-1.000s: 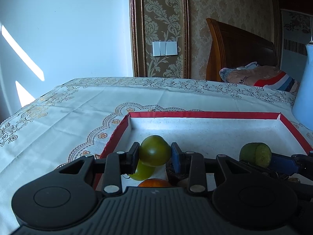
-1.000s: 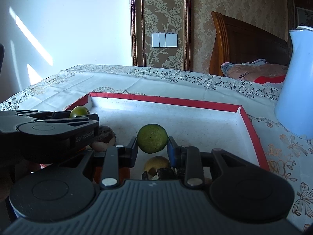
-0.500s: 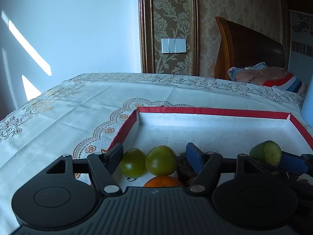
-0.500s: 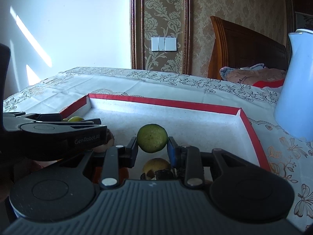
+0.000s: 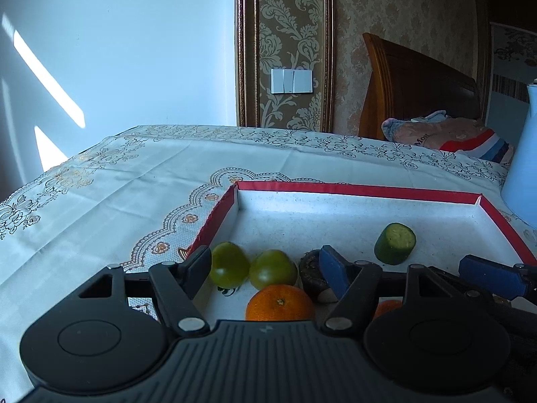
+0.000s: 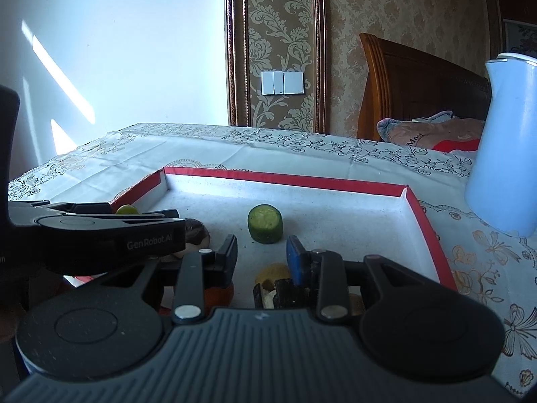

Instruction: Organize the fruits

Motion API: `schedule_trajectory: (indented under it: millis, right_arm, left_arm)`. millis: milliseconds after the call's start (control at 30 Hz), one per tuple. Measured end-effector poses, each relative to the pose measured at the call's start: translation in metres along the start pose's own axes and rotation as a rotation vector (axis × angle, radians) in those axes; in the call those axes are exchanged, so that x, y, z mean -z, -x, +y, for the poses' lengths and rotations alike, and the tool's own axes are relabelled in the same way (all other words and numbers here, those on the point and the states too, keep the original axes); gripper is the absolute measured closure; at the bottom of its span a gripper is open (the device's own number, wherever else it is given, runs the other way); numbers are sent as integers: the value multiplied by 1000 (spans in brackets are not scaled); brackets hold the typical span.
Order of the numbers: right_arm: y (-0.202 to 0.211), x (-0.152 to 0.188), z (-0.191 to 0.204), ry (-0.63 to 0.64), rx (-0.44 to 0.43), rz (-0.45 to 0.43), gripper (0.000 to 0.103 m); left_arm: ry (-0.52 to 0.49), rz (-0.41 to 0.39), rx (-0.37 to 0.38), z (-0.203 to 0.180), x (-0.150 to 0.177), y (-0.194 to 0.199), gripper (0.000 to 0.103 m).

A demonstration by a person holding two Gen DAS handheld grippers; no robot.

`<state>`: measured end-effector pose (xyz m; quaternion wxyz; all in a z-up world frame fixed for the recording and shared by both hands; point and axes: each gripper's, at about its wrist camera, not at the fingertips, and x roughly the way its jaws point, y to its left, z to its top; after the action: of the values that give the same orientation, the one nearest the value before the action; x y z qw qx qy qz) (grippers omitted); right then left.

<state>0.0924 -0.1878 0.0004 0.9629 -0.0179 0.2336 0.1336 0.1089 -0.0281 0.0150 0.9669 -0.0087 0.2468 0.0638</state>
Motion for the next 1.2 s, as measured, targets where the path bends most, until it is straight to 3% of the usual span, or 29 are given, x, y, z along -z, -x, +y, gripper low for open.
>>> schedule_trajectory:
  millis: [433,800,1200]
  right_arm:
    - [30,9,2,-24,12,-28,68]
    - [59,23,9,-45,17,-44,64]
    - [78,41,12,-90,65,-47,58]
  left_arm:
    - [8,24,38,6,14,30,32]
    - [9,-16,46,11,28,65,32]
    - [1,-6,40,7,44,78,32]
